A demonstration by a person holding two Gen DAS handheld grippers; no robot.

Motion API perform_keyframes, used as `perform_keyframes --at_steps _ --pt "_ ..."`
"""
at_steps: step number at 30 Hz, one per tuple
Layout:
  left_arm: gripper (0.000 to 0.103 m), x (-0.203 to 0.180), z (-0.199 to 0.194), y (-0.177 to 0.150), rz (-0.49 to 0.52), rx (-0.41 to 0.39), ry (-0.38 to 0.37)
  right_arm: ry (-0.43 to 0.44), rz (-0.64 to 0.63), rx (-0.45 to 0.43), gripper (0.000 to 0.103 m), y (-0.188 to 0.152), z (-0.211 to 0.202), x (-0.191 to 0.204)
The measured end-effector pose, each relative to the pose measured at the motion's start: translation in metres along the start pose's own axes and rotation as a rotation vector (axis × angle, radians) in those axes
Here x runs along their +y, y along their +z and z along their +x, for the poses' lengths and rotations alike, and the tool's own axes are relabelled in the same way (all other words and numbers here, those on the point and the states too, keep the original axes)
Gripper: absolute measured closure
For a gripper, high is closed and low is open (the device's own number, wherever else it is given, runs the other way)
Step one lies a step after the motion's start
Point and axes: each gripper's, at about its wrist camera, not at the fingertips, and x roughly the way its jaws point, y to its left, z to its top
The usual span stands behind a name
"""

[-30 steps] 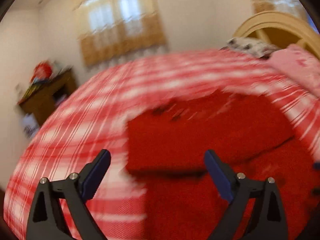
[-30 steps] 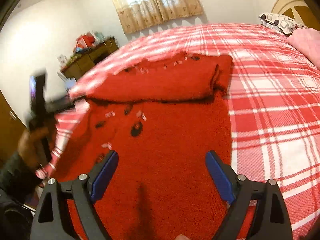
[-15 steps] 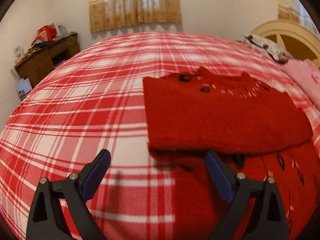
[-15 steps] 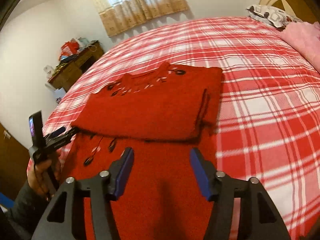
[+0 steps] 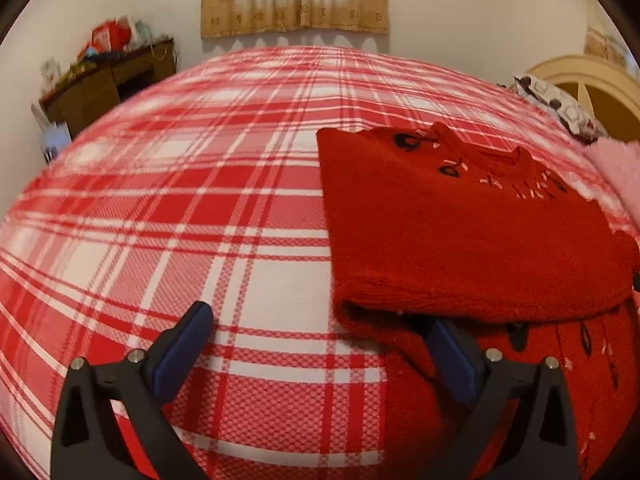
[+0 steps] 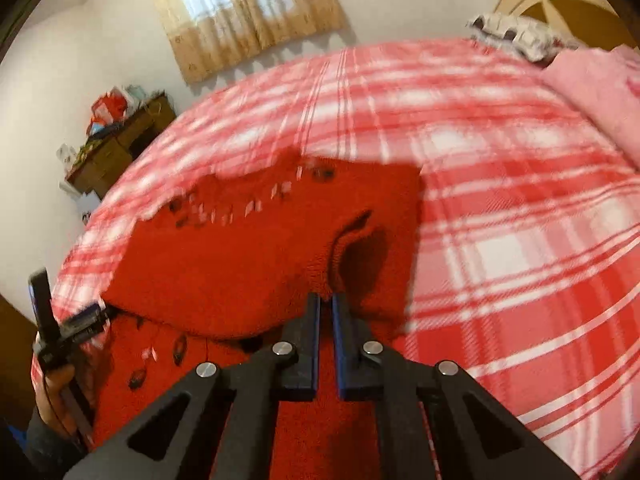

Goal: Fold small clothes

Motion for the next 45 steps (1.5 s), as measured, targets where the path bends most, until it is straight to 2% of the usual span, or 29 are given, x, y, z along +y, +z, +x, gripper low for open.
perform_keyframes --at_steps 2,5,9,11,13,14,16,17,19,21,23,25,27,30,31,33,35,37,38,40,42,45 --pt "0.0 0.003 0.001 0.001 -0.019 0.006 -0.018 0.003 0.018 -0.033 0.098 0.006 -0.012 -0.007" --pt "0.0 0.001 -0.001 0.0 -0.018 0.003 -0.015 -0.036 0.023 -0.037 0.098 0.005 -0.017 -0.019" --pt "0.0 0.002 -0.001 0.0 -0.022 0.001 -0.017 -0.057 0.035 0.019 0.098 -0.006 0.0 -0.032" --pt "0.0 0.002 -0.001 0.0 -0.022 0.001 -0.014 -0.035 0.014 0.075 0.097 -0.014 0.013 -0.031" --pt "0.0 0.002 -0.001 0.0 -0.021 -0.001 -0.013 -0.059 -0.01 0.056 0.096 -0.018 0.014 -0.028" --pt "0.0 0.002 -0.002 0.0 -0.019 0.0 -0.016 -0.049 -0.008 0.052 0.093 -0.018 0.013 -0.028" --pt "0.0 0.004 -0.007 -0.001 -0.023 -0.011 -0.034 -0.049 0.009 0.042 0.073 -0.017 0.007 -0.03" --pt "0.0 0.006 -0.013 -0.004 -0.03 -0.022 -0.044 -0.059 0.014 0.021 0.059 -0.015 0.001 -0.032" --pt "0.0 0.01 -0.028 -0.009 -0.039 -0.062 -0.023 -0.066 0.002 -0.038 0.058 -0.009 -0.014 -0.03" --pt "0.0 0.008 -0.048 -0.011 0.007 -0.134 0.013 -0.062 -0.032 -0.075 0.058 -0.001 -0.022 -0.021" --pt "0.0 0.009 -0.06 -0.006 0.012 -0.189 0.024 -0.027 -0.069 -0.067 0.058 0.006 -0.018 -0.009" --pt "0.0 0.011 -0.061 0.008 -0.012 -0.205 0.004 0.044 -0.099 -0.037 0.058 0.01 -0.006 0.005" --pt "0.0 0.009 -0.05 0.019 -0.011 -0.189 0.015 0.098 -0.111 0.022 0.058 0.012 0.014 0.012" --pt "0.0 0.001 -0.016 0.029 0.017 -0.12 0.085 -0.003 -0.07 0.121 0.058 0.005 0.049 0.001" --pt "0.0 0.0 -0.001 0.027 0.037 -0.073 0.11 0.0 -0.061 0.14 0.058 0.0 0.055 -0.004" --pt "0.0 0.005 0.013 0.023 0.025 -0.019 0.132 0.008 -0.086 0.105 0.058 -0.004 0.048 -0.004" --pt "0.0 0.015 0.01 0.022 -0.026 -0.031 0.092 0.002 -0.082 0.078 0.058 -0.003 0.035 -0.001" --pt "0.0 0.019 0.016 0.021 -0.038 0.002 0.082 0.019 -0.093 0.05 0.058 -0.004 0.027 0.005" --pt "0.0 0.019 0.018 0.022 -0.043 0.009 0.078 0.024 -0.101 0.059 0.057 -0.006 0.028 0.008" --pt "0.0 0.021 0.018 0.021 -0.055 0.015 0.072 -0.022 -0.106 0.136 0.056 -0.015 0.049 0.007" --pt "0.0 0.02 0.016 0.02 -0.06 0.013 0.073 -0.031 -0.14 0.096 0.056 -0.019 0.05 0.008" --pt "0.0 0.019 0.012 0.016 -0.064 0.012 0.078 -0.042 -0.12 0.096 0.056 -0.017 0.047 0.01"
